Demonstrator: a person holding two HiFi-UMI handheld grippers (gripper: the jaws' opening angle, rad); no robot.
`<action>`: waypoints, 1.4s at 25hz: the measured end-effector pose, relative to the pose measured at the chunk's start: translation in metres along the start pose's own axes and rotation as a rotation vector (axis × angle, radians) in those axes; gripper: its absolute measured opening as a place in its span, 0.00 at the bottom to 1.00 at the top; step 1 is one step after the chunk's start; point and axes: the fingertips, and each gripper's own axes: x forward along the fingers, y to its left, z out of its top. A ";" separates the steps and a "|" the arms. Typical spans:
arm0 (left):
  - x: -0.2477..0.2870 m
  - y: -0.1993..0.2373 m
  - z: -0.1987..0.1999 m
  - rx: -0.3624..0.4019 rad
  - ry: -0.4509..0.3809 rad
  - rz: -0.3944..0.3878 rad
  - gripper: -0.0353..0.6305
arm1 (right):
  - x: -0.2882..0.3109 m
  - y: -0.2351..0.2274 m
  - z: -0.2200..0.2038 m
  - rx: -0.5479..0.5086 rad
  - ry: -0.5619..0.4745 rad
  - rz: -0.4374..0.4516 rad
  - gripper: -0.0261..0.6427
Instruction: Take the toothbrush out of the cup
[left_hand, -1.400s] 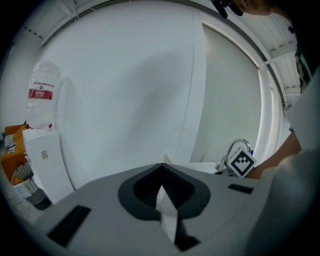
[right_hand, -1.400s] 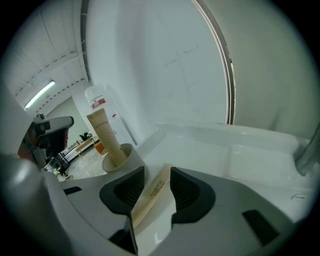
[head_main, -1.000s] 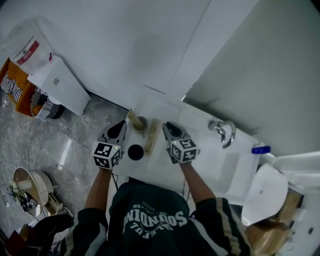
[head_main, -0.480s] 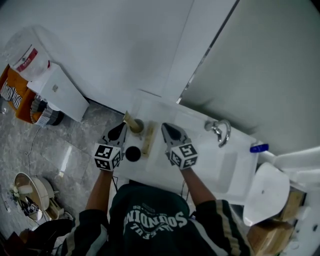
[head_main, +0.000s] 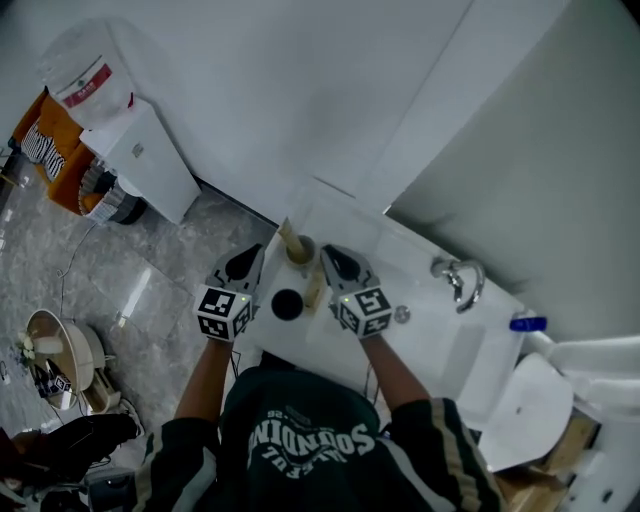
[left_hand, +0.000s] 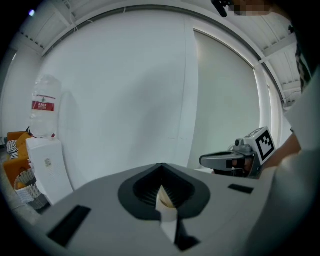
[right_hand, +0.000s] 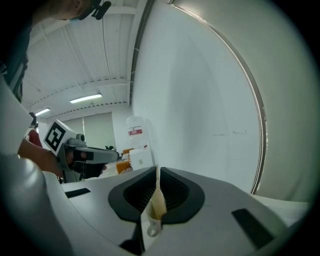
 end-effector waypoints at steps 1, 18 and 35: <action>-0.002 0.002 -0.001 -0.004 0.000 0.004 0.05 | 0.005 0.002 -0.005 -0.002 0.017 0.009 0.05; -0.026 0.024 -0.027 -0.049 0.033 0.039 0.05 | 0.098 0.016 -0.074 -0.085 0.324 0.052 0.35; -0.034 0.044 -0.021 -0.049 0.026 0.066 0.05 | 0.099 0.015 -0.066 -0.105 0.354 0.074 0.17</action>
